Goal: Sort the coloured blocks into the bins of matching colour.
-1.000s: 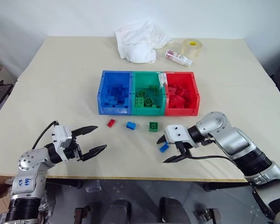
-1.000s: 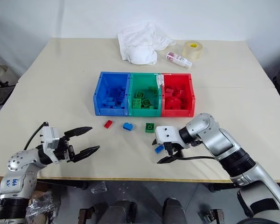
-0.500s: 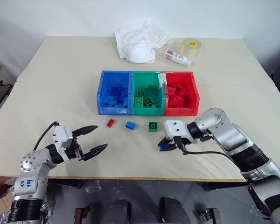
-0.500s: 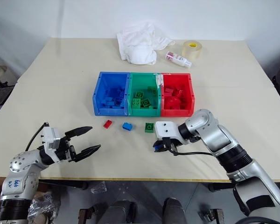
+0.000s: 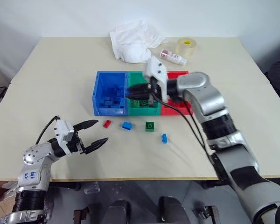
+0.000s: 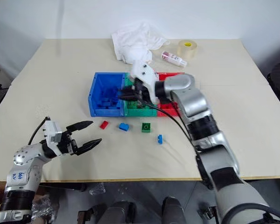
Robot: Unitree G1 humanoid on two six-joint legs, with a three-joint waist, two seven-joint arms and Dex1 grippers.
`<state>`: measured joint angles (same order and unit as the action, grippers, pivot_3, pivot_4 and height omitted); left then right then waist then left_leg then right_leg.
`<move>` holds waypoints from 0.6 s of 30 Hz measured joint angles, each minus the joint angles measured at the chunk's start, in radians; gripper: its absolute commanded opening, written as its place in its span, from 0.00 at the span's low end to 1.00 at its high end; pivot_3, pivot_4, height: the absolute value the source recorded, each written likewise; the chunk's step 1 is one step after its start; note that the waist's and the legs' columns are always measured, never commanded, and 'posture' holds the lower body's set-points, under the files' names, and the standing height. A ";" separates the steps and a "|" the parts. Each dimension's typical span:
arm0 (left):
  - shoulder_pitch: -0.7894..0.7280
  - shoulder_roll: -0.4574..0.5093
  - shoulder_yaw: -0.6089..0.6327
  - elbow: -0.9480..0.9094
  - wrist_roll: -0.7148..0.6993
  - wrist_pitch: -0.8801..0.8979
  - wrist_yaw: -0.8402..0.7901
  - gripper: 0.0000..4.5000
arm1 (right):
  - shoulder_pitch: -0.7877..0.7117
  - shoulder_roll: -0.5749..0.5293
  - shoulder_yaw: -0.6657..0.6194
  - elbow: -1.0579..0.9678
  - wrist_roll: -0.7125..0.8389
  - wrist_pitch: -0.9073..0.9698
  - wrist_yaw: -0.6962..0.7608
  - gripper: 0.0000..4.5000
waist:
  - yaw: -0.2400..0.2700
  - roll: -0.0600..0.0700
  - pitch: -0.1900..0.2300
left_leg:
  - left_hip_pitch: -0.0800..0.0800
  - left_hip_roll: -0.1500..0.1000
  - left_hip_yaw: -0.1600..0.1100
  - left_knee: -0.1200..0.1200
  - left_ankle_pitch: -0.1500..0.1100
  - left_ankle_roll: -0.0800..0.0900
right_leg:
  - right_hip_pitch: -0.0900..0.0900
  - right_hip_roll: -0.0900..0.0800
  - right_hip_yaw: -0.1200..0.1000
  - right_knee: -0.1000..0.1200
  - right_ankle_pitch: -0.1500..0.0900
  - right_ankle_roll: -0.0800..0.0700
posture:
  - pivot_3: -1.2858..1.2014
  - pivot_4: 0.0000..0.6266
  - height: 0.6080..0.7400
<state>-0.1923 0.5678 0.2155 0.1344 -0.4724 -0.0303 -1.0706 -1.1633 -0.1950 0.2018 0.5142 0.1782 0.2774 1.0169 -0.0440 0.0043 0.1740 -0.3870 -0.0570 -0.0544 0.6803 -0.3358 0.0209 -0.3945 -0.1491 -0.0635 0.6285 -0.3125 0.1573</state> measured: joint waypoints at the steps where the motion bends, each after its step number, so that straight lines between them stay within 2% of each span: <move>1: -0.002 -0.001 -0.001 0.000 0.001 -0.002 0.001 1.00 | -0.026 0.040 -0.011 0.076 -0.003 -0.039 -0.039 0.09 | -0.005 0.000 0.000 | 0.000 0.000 -0.001 0.000 0.000 0.000 | 0.000 0.000 0.000 0.000 0.000 0.000 | 0.52 0.24 1.00; 4: 0.000 -0.004 -0.001 0.000 0.005 -0.005 0.004 1.00 | -0.104 0.126 -0.050 0.278 -0.015 -0.140 -0.144 0.09 | -0.016 0.000 0.000 | 0.000 -0.001 -0.003 -0.001 0.000 0.000 | 0.000 0.000 -0.001 0.001 0.000 0.000 | 0.52 0.24 1.00; 9: 0.006 -0.005 0.000 -0.001 0.005 -0.005 0.009 1.00 | -0.194 0.192 -0.101 0.492 -0.041 -0.273 -0.260 0.46 | -0.028 0.000 0.000 | 0.000 -0.001 -0.005 -0.002 0.000 0.000 | 0.000 0.000 -0.001 0.001 0.000 0.000 | 0.52 0.24 1.00; 15: 0.008 -0.005 0.000 -0.002 0.005 -0.005 0.011 1.00 | -0.197 0.207 -0.117 0.550 -0.054 -0.329 -0.253 0.95 | -0.043 0.001 0.000 | 0.000 -0.001 -0.006 -0.002 0.000 0.000 | 0.000 0.000 -0.001 0.003 0.000 0.000 | 0.52 0.24 1.00; 16: 0.008 -0.005 0.000 -0.002 0.005 -0.005 0.011 1.00 | -0.197 0.204 -0.122 0.550 -0.054 -0.334 -0.246 1.00 | -0.043 0.001 0.000 | 0.000 -0.001 -0.006 -0.002 0.000 0.000 | 0.000 0.000 -0.001 0.003 0.000 0.000 | 0.52 0.24 1.00; 18: 0.008 -0.007 -0.001 -0.002 0.005 -0.005 0.011 1.00 | -0.193 0.193 -0.126 0.543 -0.054 -0.339 -0.226 1.00 | -0.043 0.001 0.000 | 0.000 -0.001 -0.006 -0.002 0.000 0.000 | 0.000 0.000 -0.001 0.003 0.000 0.000 | 0.52 0.24 1.00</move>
<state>-0.1848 0.5607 0.2149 0.1327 -0.4672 -0.0357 -1.0599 -1.3565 -0.0018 0.0759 1.0570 0.1241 -0.0614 0.7909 -0.0871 0.0050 0.1743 -0.3870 -0.0575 -0.0606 0.6779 -0.3358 0.0207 -0.3946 -0.1487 -0.0641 0.6314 -0.3124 0.1572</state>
